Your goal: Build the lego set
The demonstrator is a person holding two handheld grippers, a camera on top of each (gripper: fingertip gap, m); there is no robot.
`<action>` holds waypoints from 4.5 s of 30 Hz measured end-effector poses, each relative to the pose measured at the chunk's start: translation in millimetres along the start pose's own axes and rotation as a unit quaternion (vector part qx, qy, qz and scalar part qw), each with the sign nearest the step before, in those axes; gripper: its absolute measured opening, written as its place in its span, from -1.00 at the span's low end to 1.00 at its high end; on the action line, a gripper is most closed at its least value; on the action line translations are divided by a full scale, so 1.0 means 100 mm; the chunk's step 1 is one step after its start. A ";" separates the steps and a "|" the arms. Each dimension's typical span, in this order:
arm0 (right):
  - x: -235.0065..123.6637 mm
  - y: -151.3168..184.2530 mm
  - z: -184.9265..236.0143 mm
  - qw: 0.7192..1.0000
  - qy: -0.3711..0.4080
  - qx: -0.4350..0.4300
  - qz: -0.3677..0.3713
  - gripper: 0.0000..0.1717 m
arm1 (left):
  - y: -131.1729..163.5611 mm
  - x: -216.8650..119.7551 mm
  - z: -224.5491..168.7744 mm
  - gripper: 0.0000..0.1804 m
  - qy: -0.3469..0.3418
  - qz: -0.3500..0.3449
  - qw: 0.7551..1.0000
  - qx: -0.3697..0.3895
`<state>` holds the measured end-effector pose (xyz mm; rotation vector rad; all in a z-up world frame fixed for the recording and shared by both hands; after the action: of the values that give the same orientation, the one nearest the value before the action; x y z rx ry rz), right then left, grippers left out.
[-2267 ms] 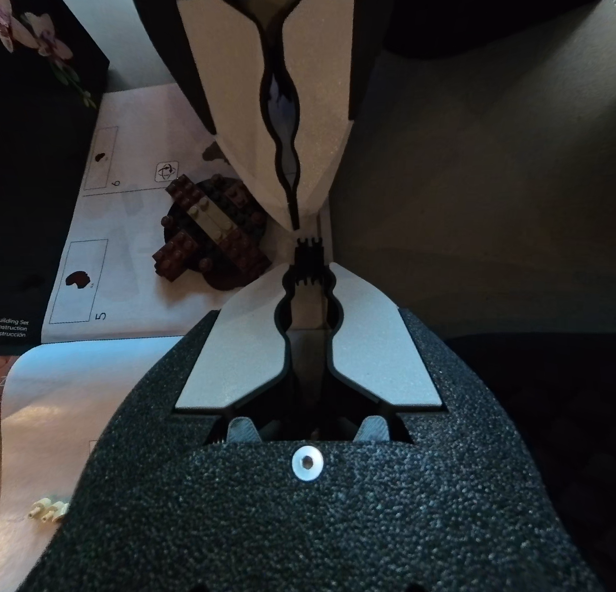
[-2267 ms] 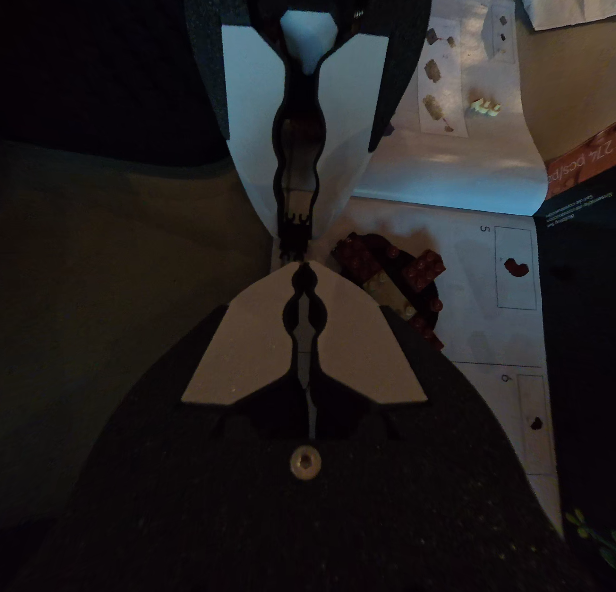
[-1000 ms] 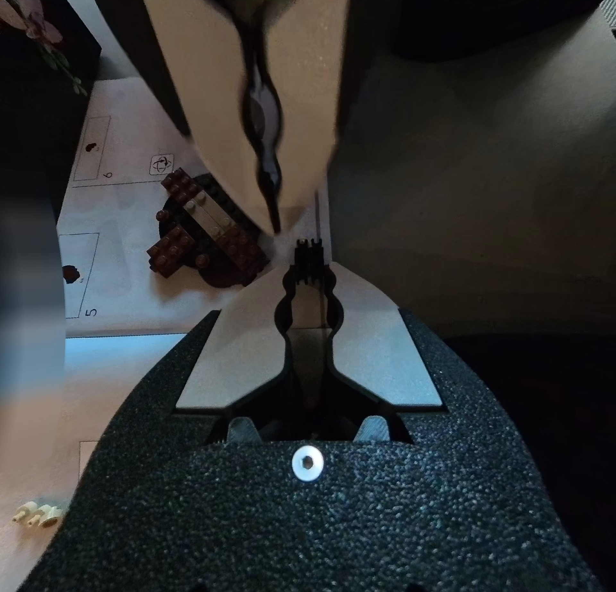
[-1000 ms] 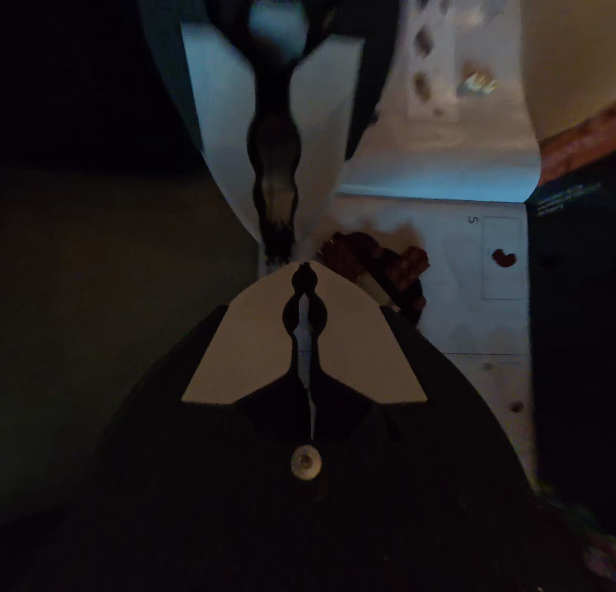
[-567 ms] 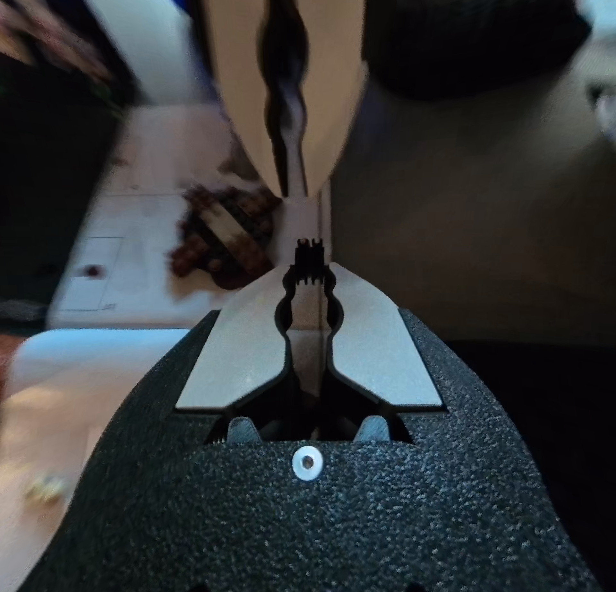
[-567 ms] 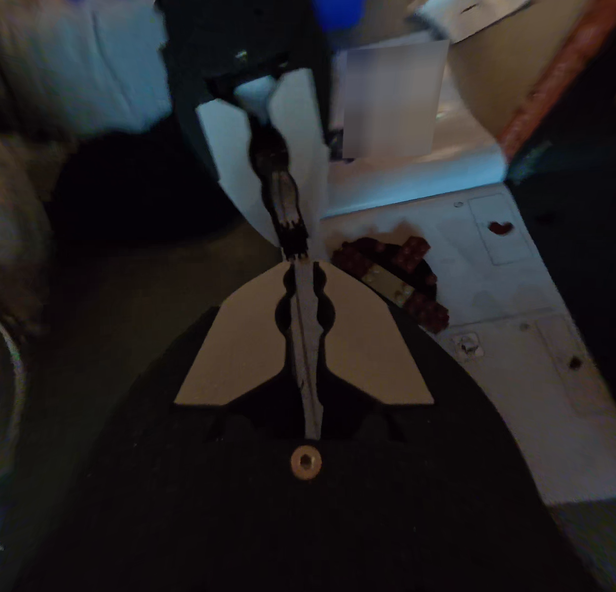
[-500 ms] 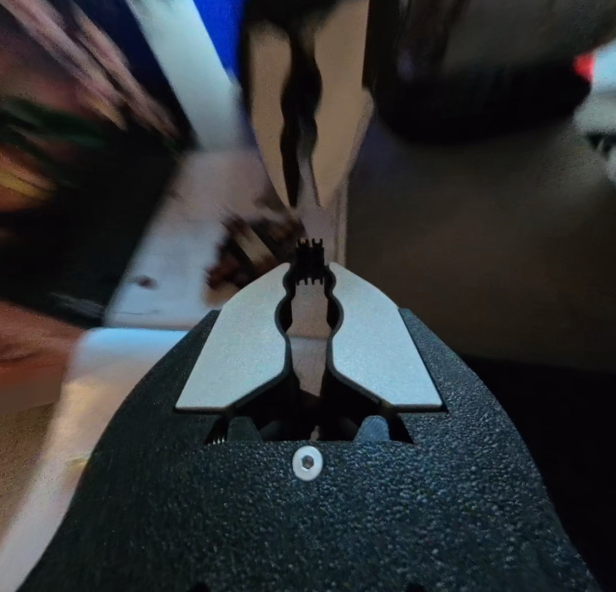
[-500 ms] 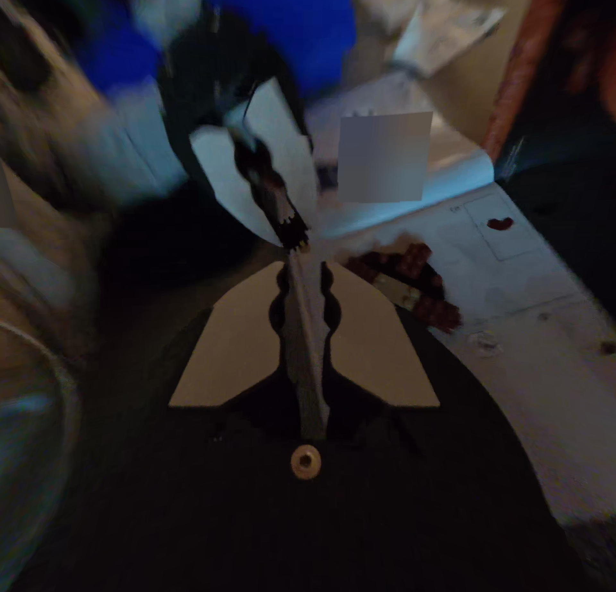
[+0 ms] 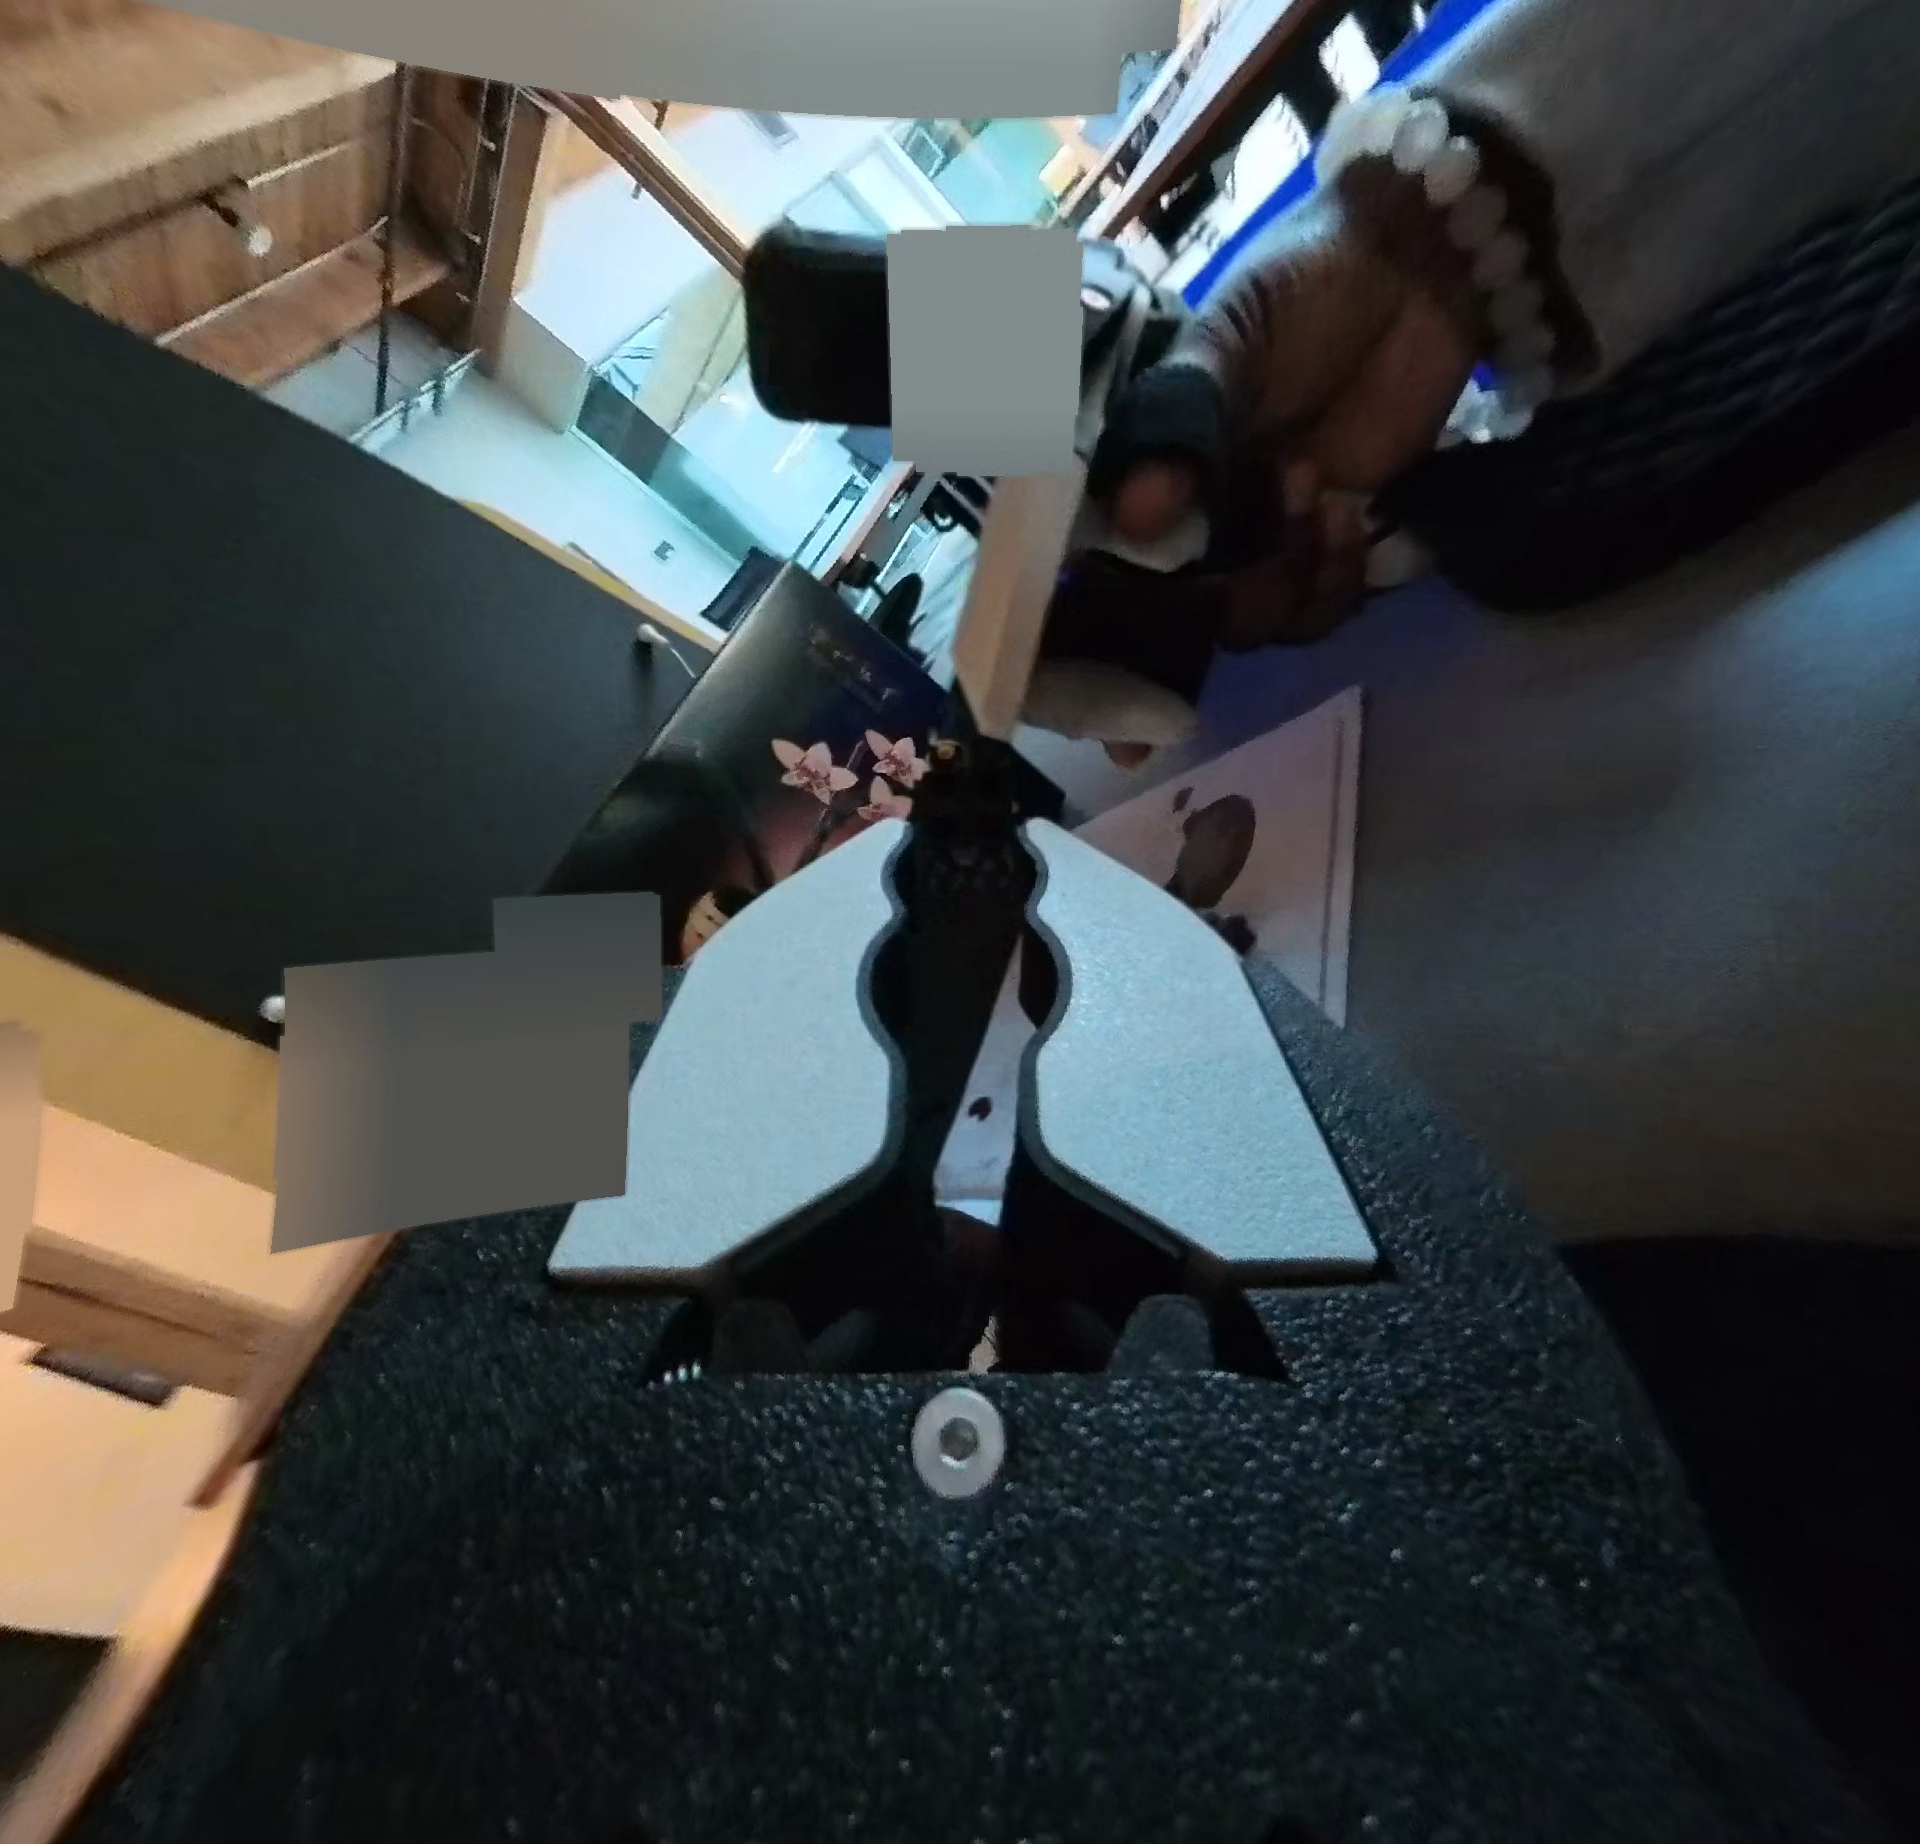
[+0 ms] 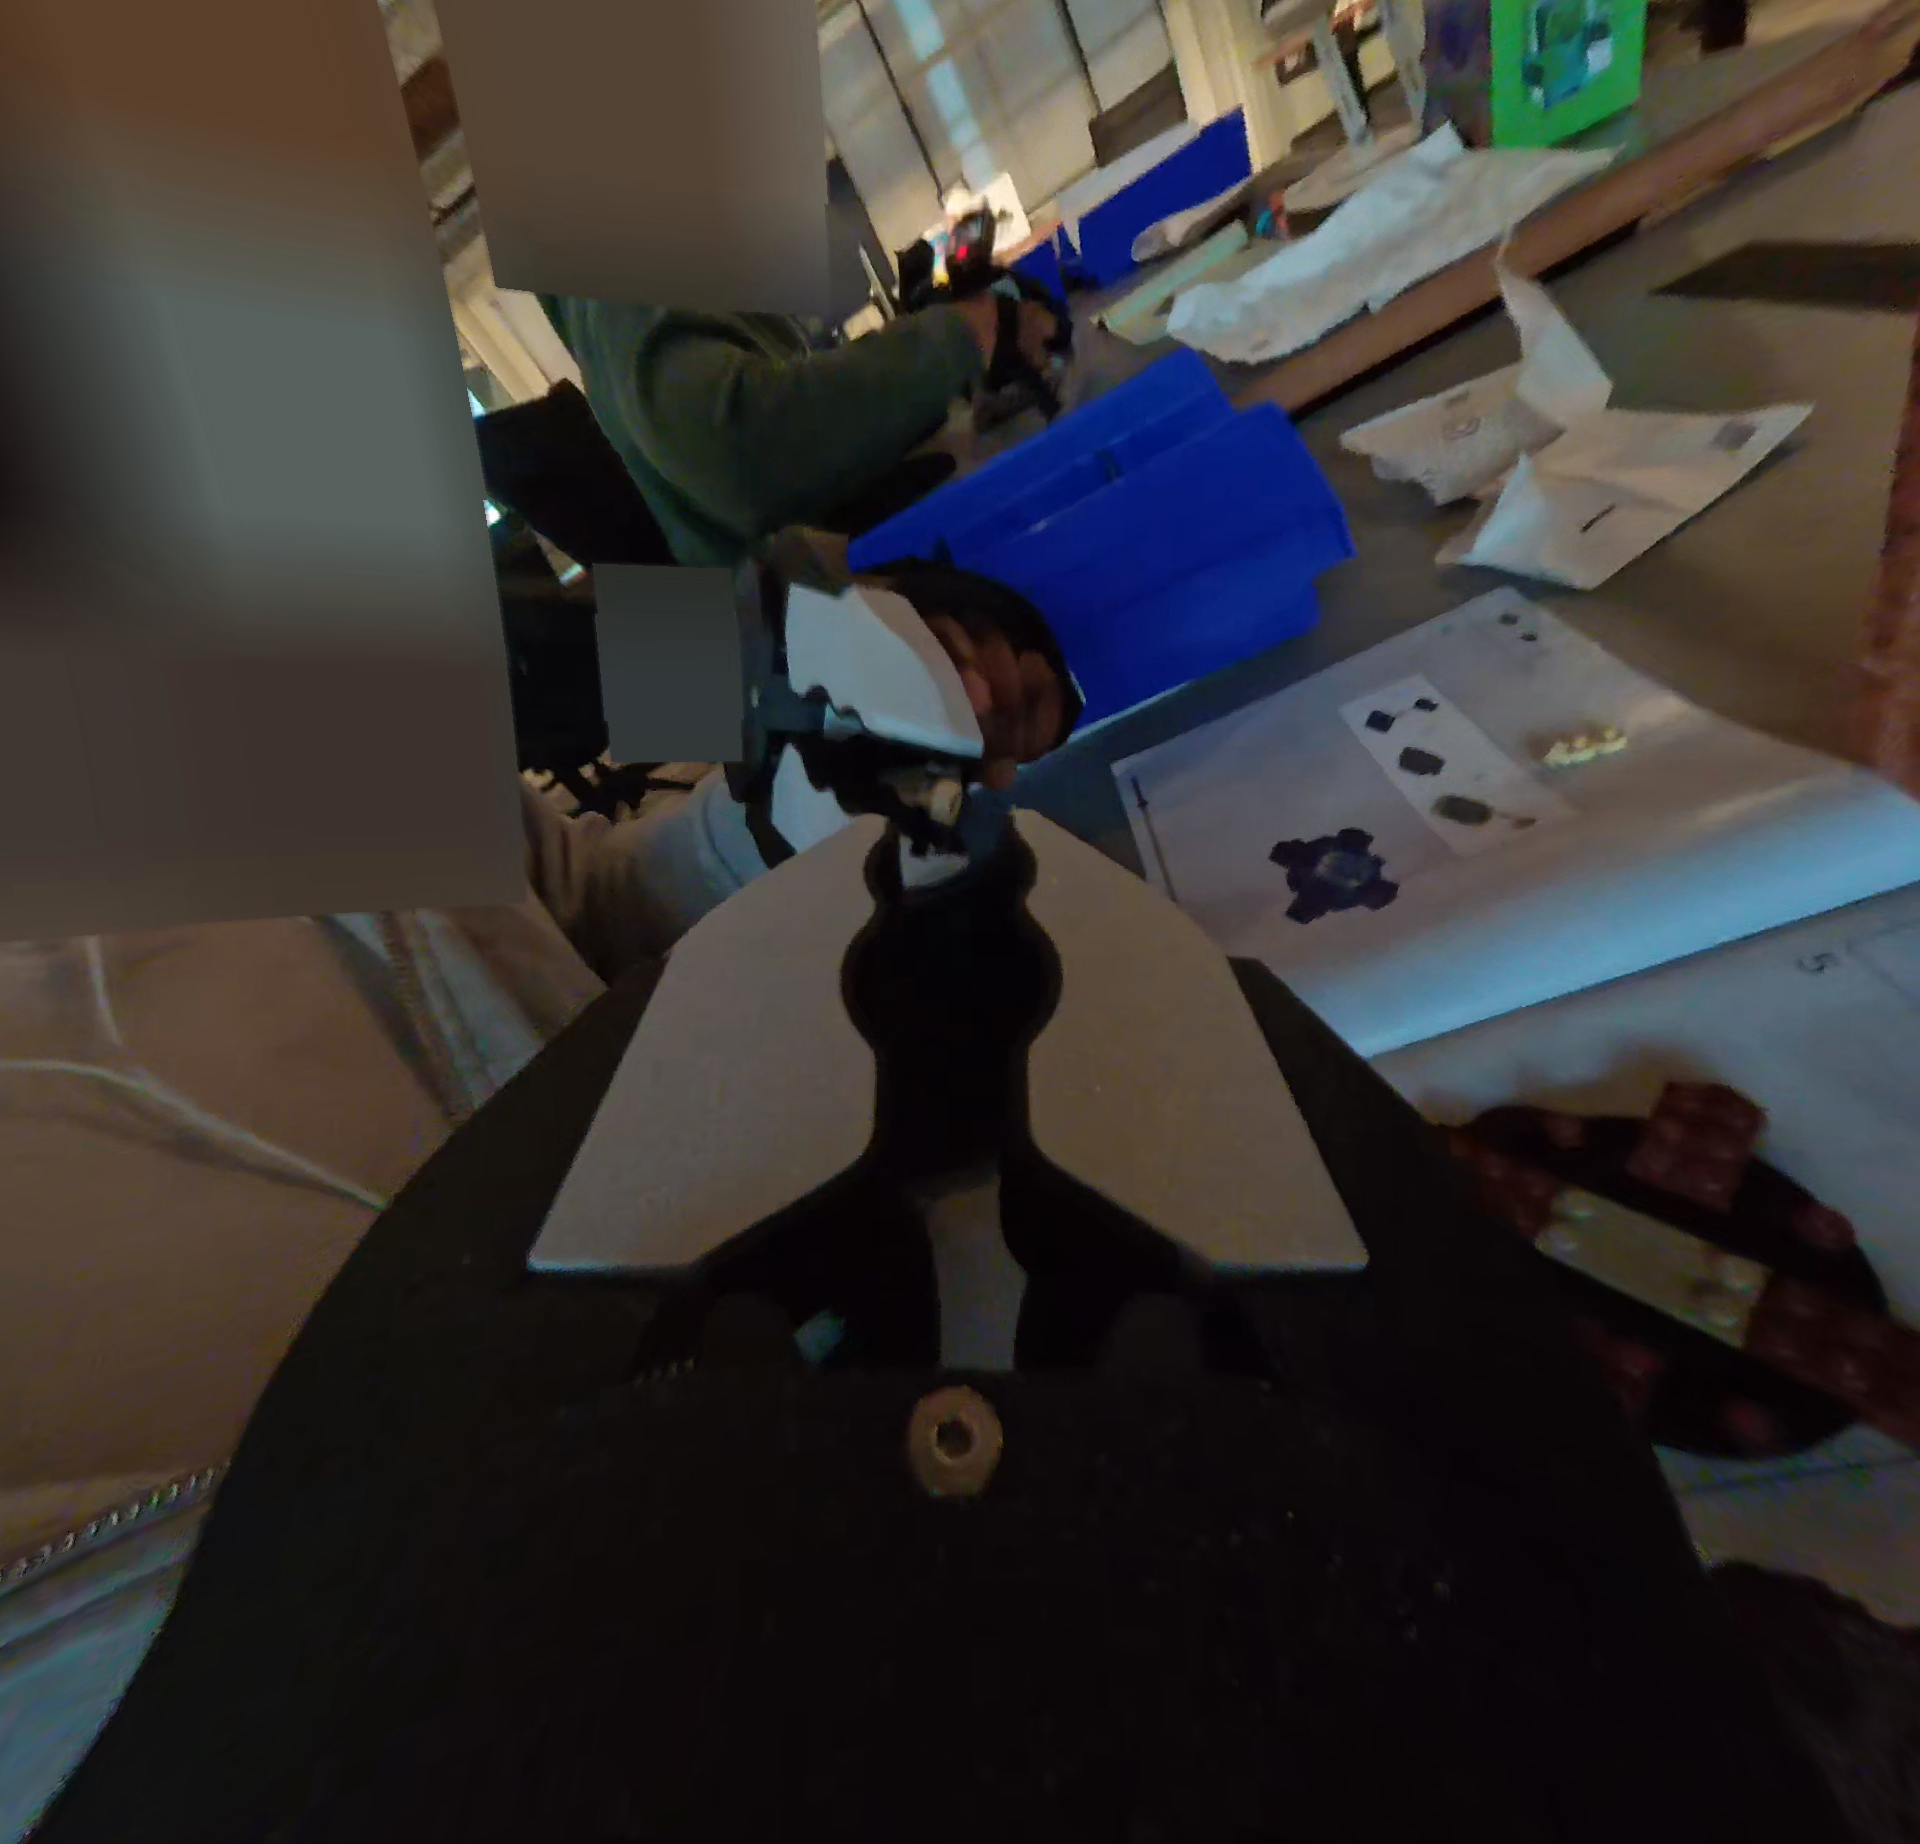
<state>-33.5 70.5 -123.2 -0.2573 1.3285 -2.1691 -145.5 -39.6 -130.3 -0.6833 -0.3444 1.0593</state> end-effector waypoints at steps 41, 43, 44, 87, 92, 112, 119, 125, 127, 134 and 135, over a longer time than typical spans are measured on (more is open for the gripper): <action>0.13 0.02 0.13 0.982 -0.026 -0.177 0.062 -0.95 | 0.04 -0.08 -0.01 -0.93 0.172 -0.046 0.909 -0.377; 0.12 0.01 0.16 0.972 -0.016 -0.226 0.068 -0.96 | 0.03 -0.08 -0.01 -0.93 0.179 -0.048 0.908 -0.376; 0.12 0.00 0.18 0.965 -0.009 -0.251 0.072 -0.96 | 0.02 -0.08 -0.01 -0.93 0.178 -0.049 0.908 -0.376; 0.13 -0.09 -0.02 0.916 0.168 -0.329 0.156 -0.84 | 0.23 -0.36 0.00 -0.81 0.031 0.055 0.923 -0.379; 0.41 -0.09 -0.44 0.925 0.202 -0.239 0.217 -0.91 | 0.45 -0.45 -0.06 -0.82 -0.067 0.161 0.918 -0.357; 1.36 -0.25 -1.49 0.811 0.313 -0.258 0.420 -0.98 | 0.67 -0.46 -0.06 -0.81 -0.107 0.149 0.905 -0.384; 1.42 -0.26 -1.58 0.836 0.290 -0.228 0.406 -0.96 | 0.66 -0.47 -0.06 -0.82 -0.104 0.142 0.905 -0.388; 1.43 -0.21 -1.58 0.850 0.259 -0.208 0.408 -0.95 | 0.66 -0.47 -0.06 -0.81 -0.103 0.142 0.903 -0.391; 1.40 -0.18 -1.52 0.851 0.246 -0.216 0.412 -0.92 | 0.66 -0.46 -0.06 -0.81 -0.102 0.143 0.903 -0.391; 1.28 -0.21 -1.33 0.864 0.256 -0.219 0.375 -0.92 | 0.66 -0.46 -0.06 -0.81 -0.103 0.144 0.903 -0.393; 1.30 -0.19 -1.30 0.866 0.253 -0.221 0.371 -0.92 | 0.66 -0.46 -0.06 -0.82 -0.103 0.144 0.903 -0.392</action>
<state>-203.8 101.1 -186.7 0.6142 1.8148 -1.2906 -208.9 -61.9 -175.6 -1.3773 -0.9035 1.2763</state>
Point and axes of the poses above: each gripper's, where its closed fingertips meet, x out along the fingers, y out of its underside, z = x × y across the jaws, the point moved 8 cm from there along -x, back along the fingers, and after that the axes turned 4 degrees about z, right-handed, at the moved point
